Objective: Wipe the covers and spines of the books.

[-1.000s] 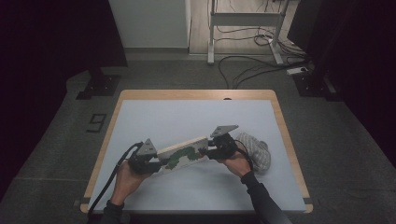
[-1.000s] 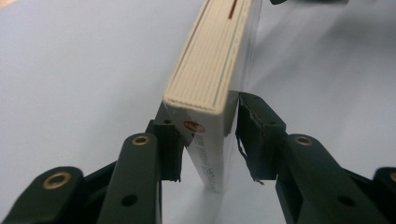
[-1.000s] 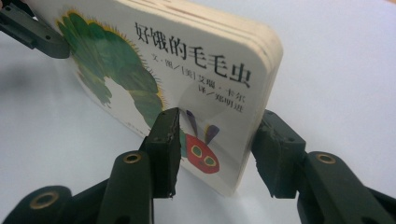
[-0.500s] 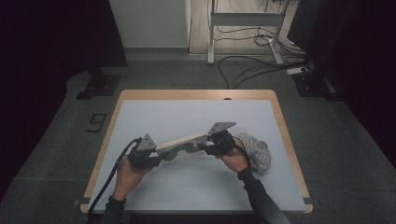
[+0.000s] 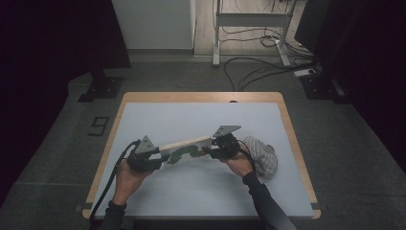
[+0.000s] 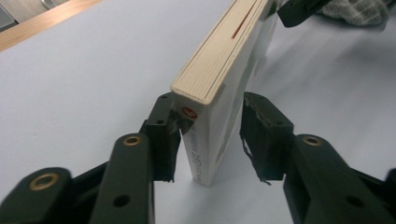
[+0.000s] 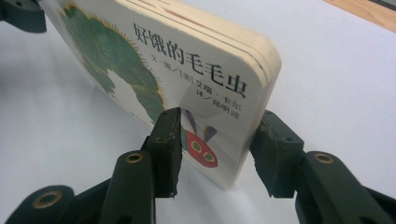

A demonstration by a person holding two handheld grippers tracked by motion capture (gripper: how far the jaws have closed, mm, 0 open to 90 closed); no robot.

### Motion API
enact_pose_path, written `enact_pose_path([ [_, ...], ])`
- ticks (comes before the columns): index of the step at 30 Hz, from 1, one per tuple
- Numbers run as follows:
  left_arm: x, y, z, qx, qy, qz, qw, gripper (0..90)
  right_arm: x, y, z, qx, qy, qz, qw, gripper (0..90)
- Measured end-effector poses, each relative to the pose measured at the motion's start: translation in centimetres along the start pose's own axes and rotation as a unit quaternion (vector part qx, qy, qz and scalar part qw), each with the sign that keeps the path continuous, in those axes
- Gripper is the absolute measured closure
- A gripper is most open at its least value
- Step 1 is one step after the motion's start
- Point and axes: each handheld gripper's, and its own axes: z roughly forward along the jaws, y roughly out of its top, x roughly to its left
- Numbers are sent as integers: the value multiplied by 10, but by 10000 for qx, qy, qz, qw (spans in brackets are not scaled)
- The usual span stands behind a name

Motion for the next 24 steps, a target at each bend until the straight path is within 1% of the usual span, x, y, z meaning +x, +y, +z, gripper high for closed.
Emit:
enact_pose_path([
  [5, 0, 0, 1, 2, 42, -19, 10000, 625, 0, 1, 0, 21, 5, -9, 10000, 536],
  [8, 0, 0, 1, -7, 39, -17, 10000, 626, -1, 1, -1, 49, 21, 5, 10000, 529],
  [12, 1, 0, 1, -13, 53, 13, 10000, 628, -1, 1, -5, 24, -28, 36, 10000, 465],
  [15, 1, 0, 2, -30, 55, 12, 10000, 627, -2, -1, -12, 53, -83, 34, 9999, 415],
  [21, 1, -1, 2, -38, 51, 18, 10000, 627, -6, -7, -30, 76, -186, 74, 9998, 282],
  [24, 1, -1, 2, -45, 43, 4, 10000, 627, -12, -11, -40, 102, -323, 85, 9994, 234],
])
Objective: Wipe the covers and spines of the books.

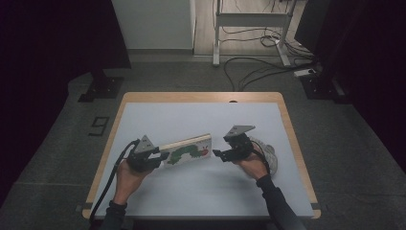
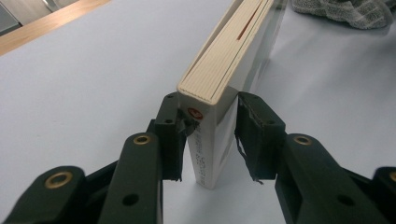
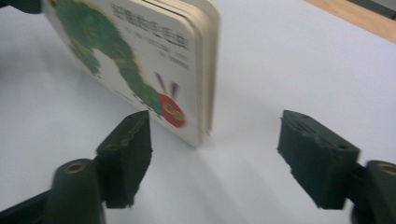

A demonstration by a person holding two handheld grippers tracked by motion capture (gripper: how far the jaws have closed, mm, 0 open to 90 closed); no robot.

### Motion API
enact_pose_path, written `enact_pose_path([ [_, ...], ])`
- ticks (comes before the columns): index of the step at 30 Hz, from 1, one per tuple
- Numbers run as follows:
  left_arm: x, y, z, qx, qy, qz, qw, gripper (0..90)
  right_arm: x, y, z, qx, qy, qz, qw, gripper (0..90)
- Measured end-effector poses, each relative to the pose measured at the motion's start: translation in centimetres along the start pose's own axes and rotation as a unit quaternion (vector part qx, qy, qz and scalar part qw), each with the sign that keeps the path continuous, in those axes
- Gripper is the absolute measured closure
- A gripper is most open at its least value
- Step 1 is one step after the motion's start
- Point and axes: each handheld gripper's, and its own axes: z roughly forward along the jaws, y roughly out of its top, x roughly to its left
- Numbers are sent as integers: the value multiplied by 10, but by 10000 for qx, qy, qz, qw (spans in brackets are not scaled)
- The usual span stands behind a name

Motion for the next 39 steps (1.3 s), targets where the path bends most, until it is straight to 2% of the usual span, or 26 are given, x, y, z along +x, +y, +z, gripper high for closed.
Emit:
enact_pose_path([
  [7, 1, 0, 0, -12, -61, -59, 10000, 630, -14, -11, -23, 211, -308, 3, 9993, 170],
  [12, 1, 0, 0, -11, -56, -38, 10000, 631, -23, -19, -41, 272, -651, 90, 9975, 133],
  [16, 1, 0, 0, -14, -53, -27, 10000, 631, -33, -27, -54, 319, -928, 278, 9948, 116],
  [18, 1, -1, 0, -13, -48, -21, 10000, 630, -38, -32, -57, 371, -1053, 374, 9930, 80],
  [21, 1, -1, 0, -11, -48, -14, 10000, 631, -45, -40, -58, 499, -1204, 502, 9902, 9],
  [24, 1, -1, 0, -10, -51, -15, 10000, 631, -50, -48, -56, 630, -1325, 612, 9873, 0],
  [33, 1, -1, -1, -4, -54, -15, 10000, 630, -55, -71, -38, 903, -1319, 771, 9841, 15],
  [39, 1, -1, 0, -9, -37, -16, 10000, 629, -56, -82, -25, 1023, -1131, 835, 9848, 18],
])
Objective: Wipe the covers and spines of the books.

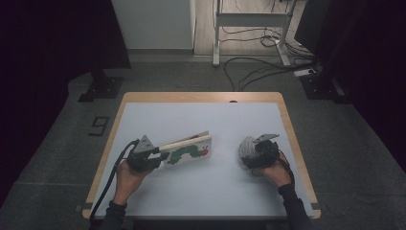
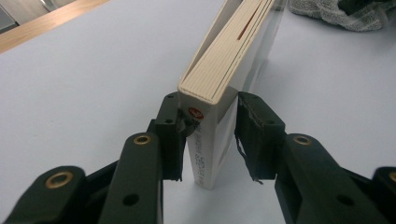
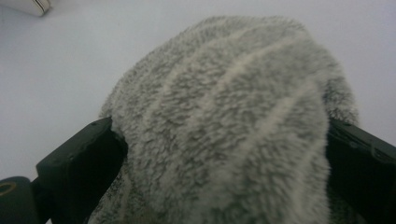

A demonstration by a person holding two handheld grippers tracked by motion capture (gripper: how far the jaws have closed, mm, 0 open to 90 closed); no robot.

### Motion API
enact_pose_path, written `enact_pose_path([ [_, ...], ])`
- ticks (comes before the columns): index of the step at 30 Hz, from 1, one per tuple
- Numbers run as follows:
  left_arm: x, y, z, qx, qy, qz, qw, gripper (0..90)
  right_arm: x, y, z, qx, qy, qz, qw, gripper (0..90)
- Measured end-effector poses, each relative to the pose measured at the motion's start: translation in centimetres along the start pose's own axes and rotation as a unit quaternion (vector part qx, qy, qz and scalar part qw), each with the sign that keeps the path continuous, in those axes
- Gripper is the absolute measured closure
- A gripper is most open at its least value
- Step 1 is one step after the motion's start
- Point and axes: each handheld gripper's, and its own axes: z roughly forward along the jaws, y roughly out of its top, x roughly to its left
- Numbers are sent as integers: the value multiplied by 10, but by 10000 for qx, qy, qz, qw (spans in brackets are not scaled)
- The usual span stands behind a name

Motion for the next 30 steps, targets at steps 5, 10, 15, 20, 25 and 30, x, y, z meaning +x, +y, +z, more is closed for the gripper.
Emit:
enact_pose_path([
  [5, 0, 0, 0, -5, -10, 0, 10000, 629, -1, -4, 4, 14, 12, 48, 10000, 145],
  [10, 0, -1, 0, -29, -4, -22, 10000, 632, 0, -7, 1, -71, 64, 96, 9999, 336],
  [15, 0, -2, 0, -42, 4, 0, 10000, 636, -1, -9, -4, -184, 100, 158, 9997, 474],
  [20, 1, -2, 0, -38, 0, 25, 10000, 640, -4, -10, -10, -242, 194, 262, 9992, 513],
  [25, 1, -2, 0, -34, 12, 38, 10000, 640, 0, -8, -22, -271, 218, 156, 9993, 518],
  [30, 0, -2, 0, -28, 23, 43, 10000, 639, 5, -5, -34, -293, 267, 22, 9992, 518],
])
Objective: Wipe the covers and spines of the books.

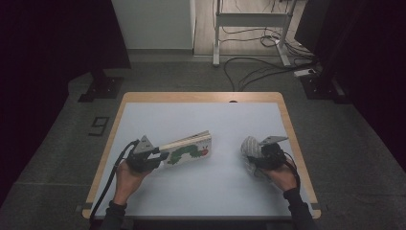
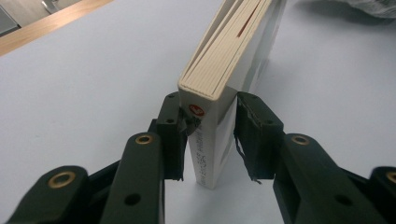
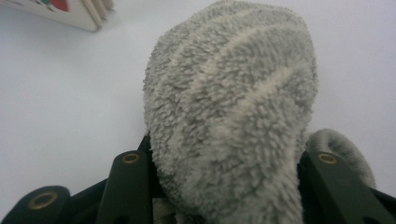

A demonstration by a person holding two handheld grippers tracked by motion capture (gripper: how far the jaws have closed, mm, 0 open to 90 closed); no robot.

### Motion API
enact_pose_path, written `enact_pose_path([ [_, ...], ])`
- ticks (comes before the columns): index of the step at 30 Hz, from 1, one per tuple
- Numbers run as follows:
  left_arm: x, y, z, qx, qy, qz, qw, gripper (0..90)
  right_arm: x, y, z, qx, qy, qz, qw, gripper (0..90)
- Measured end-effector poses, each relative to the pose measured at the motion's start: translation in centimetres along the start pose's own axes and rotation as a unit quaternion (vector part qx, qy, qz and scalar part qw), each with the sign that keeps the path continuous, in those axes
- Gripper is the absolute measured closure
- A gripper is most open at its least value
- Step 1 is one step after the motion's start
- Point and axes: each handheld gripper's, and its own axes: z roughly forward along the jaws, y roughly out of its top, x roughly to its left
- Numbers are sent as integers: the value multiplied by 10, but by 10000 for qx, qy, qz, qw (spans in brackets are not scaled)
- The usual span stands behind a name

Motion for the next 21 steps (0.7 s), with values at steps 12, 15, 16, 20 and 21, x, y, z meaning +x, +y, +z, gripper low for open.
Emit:
enact_pose_path([
  [12, 1, 0, 0, 8, -37, -36, 10000, 644, 16, 11, -25, -230, 200, -173, 9994, 518],
  [15, 1, 0, 0, 10, -38, -32, 10000, 644, 21, 14, -27, -270, 282, -247, 9989, 518],
  [16, 1, 0, 0, 11, -36, -27, 10000, 644, 23, 15, -28, -280, 301, -268, 9988, 518],
  [20, 1, 0, 0, 15, -48, -27, 10000, 645, 32, 21, -27, -289, 413, -395, 9979, 518],
  [21, 2, 0, 0, 17, -49, -26, 10000, 646, 35, 22, -26, -292, 451, -432, 9976, 518],
])
